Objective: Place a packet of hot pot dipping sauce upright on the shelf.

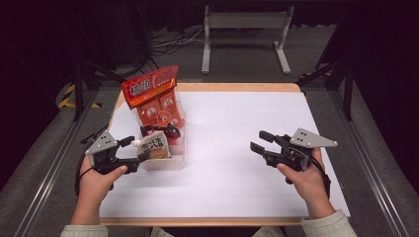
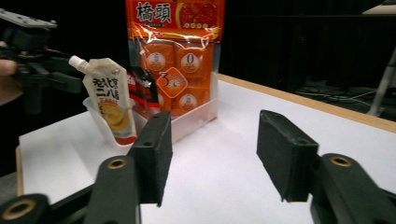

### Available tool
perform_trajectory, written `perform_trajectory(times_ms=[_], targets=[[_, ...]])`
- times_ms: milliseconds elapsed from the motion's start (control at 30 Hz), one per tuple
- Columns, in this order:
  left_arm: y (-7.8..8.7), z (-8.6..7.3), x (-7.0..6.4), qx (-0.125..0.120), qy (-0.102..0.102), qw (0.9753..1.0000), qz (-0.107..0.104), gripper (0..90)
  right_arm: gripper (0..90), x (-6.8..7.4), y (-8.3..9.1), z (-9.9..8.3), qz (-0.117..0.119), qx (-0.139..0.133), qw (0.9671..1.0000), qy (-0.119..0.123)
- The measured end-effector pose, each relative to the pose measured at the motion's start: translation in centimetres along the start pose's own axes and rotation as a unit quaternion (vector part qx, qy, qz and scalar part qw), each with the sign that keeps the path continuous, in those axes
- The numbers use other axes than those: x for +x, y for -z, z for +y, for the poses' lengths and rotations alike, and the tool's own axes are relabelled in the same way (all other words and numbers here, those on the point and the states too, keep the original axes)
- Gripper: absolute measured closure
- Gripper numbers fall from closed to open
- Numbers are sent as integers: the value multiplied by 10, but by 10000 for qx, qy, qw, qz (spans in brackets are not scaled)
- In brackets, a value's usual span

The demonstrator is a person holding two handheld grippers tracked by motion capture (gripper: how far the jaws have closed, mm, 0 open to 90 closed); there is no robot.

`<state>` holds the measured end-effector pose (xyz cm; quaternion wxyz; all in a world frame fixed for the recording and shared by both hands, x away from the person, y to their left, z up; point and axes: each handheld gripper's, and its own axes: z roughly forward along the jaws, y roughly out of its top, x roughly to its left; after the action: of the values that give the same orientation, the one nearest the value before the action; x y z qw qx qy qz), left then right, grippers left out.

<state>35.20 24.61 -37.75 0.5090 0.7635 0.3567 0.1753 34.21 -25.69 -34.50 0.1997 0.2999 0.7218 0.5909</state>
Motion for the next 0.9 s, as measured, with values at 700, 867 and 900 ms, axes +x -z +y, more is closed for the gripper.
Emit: perform_trajectory(times_ms=[700,867,900], targets=[[17,-43,-8,162,70,9997,152,83,336,-29,51,-47,-885,562,9945,-43],[19,-54,-2,126,121,9996,240,82,335,-33,57,-60,-983,641,9930,-109],[19,-56,-1,111,146,9995,254,83,334,-34,58,-62,-1000,664,9927,-141]])
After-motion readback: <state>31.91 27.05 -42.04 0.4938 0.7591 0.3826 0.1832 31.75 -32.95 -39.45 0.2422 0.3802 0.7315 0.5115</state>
